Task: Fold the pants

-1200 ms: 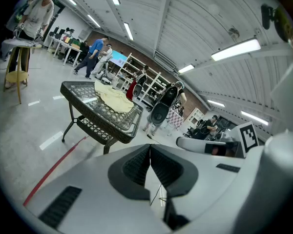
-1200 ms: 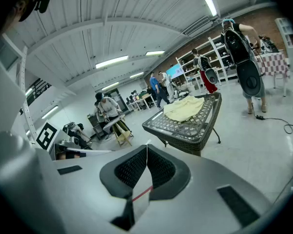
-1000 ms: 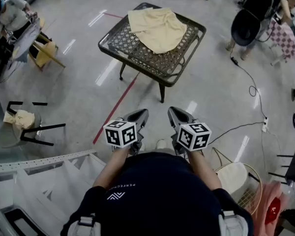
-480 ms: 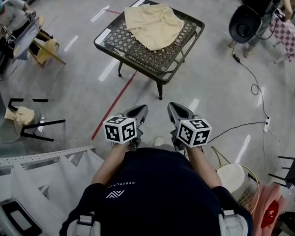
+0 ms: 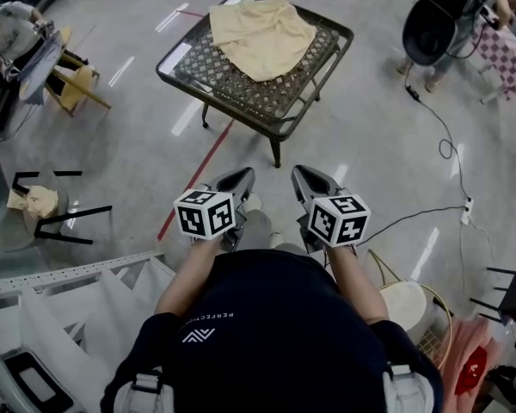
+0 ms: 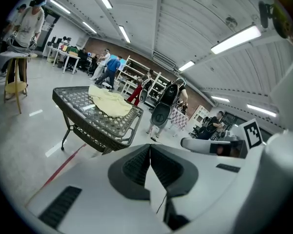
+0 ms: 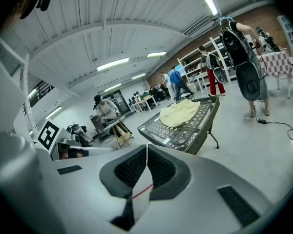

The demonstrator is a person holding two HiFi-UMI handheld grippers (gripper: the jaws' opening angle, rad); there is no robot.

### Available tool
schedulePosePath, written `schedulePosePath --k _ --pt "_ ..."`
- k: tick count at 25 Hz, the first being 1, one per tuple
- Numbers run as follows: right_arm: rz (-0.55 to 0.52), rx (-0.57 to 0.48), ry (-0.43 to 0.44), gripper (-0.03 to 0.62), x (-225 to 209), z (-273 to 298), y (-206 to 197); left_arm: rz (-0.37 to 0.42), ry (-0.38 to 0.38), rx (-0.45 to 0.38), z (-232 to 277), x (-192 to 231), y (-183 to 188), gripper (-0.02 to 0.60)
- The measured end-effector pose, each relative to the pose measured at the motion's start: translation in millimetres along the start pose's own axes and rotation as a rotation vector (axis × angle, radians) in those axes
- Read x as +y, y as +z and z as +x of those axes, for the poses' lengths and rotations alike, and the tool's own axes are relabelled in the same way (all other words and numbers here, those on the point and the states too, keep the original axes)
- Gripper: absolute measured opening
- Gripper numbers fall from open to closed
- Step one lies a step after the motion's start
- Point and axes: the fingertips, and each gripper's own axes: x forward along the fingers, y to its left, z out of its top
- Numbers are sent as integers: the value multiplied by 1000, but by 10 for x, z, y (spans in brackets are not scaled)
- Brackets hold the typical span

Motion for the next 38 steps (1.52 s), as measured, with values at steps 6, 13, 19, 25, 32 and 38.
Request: schedulePosePath --k 6,13,19,25,32,38 --pt "2 18 -12 37 -120 156 59 10 -71 -9 215 2 136 11" --pt "3 37 -35 37 -350 406 247 3 -103 -4 527 158 388 11" --pt "18 66 -37 37 -483 686 350 -1 -103 18 769 347 519 11" --pt "31 78 -48 37 -644 916 501 3 -107 25 957 511 687 11" --pt "29 95 -61 37 -770 1218 686 0 -92 45 1155 815 862 11" --pt "41 115 -75 37 -932 1452 800 40 -106 90 1359 926 941 11"
